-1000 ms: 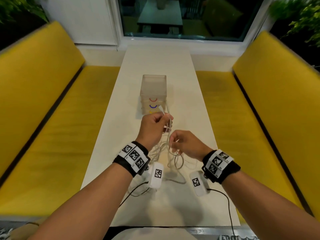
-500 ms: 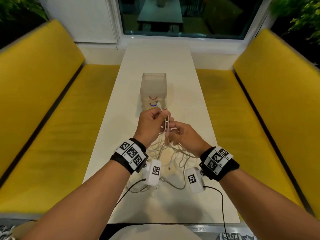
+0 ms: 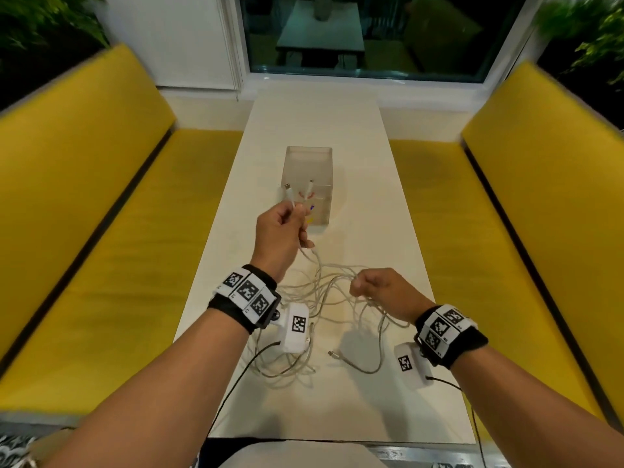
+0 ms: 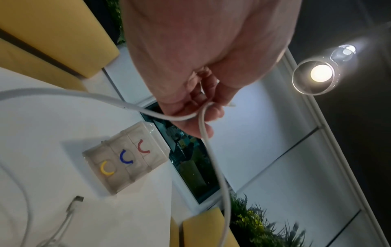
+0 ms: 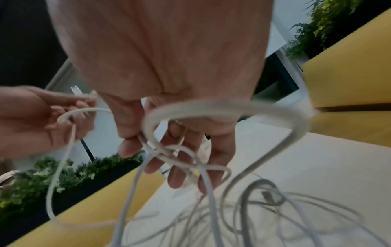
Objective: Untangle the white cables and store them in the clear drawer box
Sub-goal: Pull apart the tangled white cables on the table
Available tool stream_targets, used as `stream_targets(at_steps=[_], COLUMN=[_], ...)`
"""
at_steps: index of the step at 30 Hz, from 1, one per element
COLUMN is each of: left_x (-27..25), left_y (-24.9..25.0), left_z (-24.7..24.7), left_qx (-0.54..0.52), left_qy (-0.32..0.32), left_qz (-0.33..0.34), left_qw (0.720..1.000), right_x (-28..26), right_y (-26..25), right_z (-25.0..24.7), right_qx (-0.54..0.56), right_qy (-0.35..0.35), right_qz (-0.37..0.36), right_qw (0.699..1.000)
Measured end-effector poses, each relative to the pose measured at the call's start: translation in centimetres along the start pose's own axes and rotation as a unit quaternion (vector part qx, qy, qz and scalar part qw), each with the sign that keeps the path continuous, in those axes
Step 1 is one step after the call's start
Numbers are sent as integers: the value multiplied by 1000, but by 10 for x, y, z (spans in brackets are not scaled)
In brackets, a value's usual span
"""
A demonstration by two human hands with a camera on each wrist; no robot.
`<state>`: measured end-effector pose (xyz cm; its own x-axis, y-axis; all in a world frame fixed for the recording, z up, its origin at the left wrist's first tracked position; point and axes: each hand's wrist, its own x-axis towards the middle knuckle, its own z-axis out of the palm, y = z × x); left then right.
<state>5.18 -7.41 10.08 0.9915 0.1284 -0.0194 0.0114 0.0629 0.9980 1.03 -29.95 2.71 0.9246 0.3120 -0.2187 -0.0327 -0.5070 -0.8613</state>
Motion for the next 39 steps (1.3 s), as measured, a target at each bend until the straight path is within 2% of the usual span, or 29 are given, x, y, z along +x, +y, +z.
stream_targets(at_steps=[5, 9, 12, 15, 18, 23, 27, 33, 36, 39], left_x=[-3, -17, -29, -31, -24, -8, -1, 22, 18, 8], left_y=[-13, -11, -7, -2, -2, -1, 5, 24, 23, 20], left_z=[11, 18, 24, 26, 22, 10, -5, -36, -39, -33], left_qx=[46, 109, 93, 95, 129, 127, 79, -48, -37, -49], left_qy=[11, -55, -117, -135, -113, -57, -26, 118, 117, 140], left_qz=[-33, 25, 9, -24, -17, -18, 3, 8, 33, 41], left_qw=[998, 992, 989, 986, 985, 990, 997, 992, 992, 988], right_x=[1, 5, 11, 14, 15, 10, 4, -4, -4, -1], right_y=[-40, -57, -64, -73, -72, -54, -28, 17, 12, -12], right_z=[-3, -1, 1, 2, 7, 15, 25, 40, 38, 30], right_qx=[61, 92, 39, -67, -90, 69, 126, 142, 193, 277], right_qy=[47, 74, 72, 81, 96, 92, 73, 48, 71, 103], right_qz=[-46, -69, -77, -78, -84, -65, -16, 57, 67, 60], right_qw=[996, 991, 994, 991, 988, 991, 989, 987, 976, 954])
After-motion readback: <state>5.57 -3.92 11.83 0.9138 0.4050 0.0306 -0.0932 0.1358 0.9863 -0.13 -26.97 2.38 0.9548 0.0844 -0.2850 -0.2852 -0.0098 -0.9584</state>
